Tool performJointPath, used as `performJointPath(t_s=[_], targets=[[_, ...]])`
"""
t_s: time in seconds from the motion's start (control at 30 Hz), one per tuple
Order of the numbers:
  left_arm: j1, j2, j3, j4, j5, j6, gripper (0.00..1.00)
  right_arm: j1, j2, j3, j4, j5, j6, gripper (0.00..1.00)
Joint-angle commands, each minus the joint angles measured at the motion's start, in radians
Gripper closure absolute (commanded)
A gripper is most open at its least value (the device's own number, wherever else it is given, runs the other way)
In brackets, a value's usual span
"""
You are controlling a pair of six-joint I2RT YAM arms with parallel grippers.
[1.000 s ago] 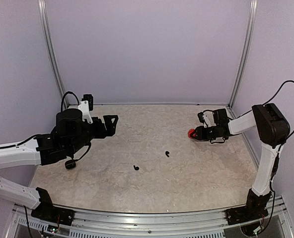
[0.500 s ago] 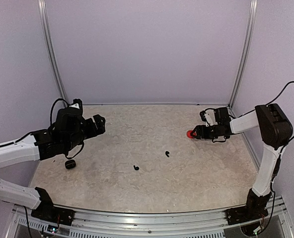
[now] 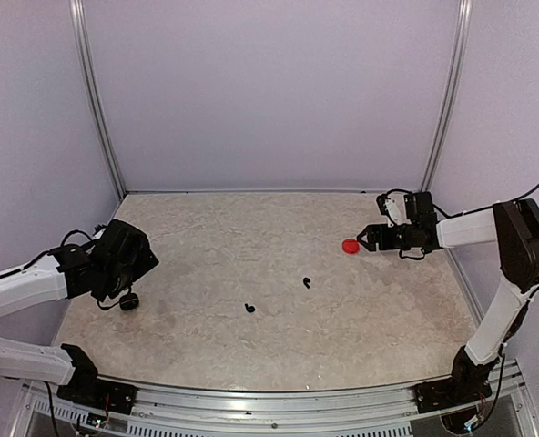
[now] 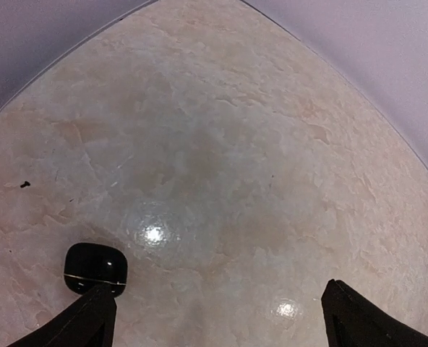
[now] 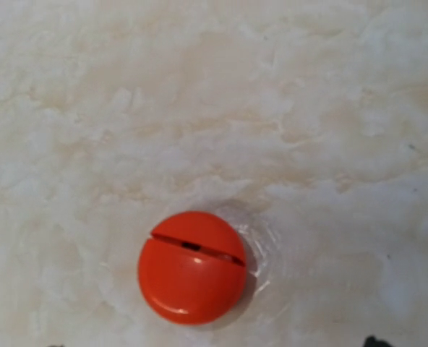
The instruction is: Insert the wireless bluetooth earbuds into the charging case
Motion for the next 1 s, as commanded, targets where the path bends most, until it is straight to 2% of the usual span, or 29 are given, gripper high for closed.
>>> performJointPath(t_s=[0.0, 0.13, 0.27, 0.63, 0.8, 0.97], targets=[[0.091, 0.004, -0.064, -0.085, 0.023, -0.093, 0.01, -0.002, -0.067, -0.029, 0.028, 0.014, -0.017, 0.11], [0.188, 0.022, -0.121, 0.075, 0.173, 0.013, 0.01, 0.010, -0.122, -0.047, 0.046, -0.013, -0.015, 0.10], [0.229, 0.052, -0.169, 0.196, 0.285, 0.076, 0.01, 0.018, -0.158, -0.056, 0.046, -0.036, -0.020, 0.09], [0.327, 0.101, -0.207, 0.147, 0.273, 0.069, 0.01, 0.038, -0.184, -0.062, 0.064, -0.085, -0.017, 0.08], [0.336, 0.156, -0.224, 0.219, 0.305, 0.113, 0.04, 0.038, -0.193, -0.062, 0.070, -0.095, -0.016, 0.07], [0.350, 0.197, -0.270, 0.344, 0.372, 0.172, 0.11, 0.039, -0.197, -0.064, 0.070, -0.101, -0.020, 0.06]])
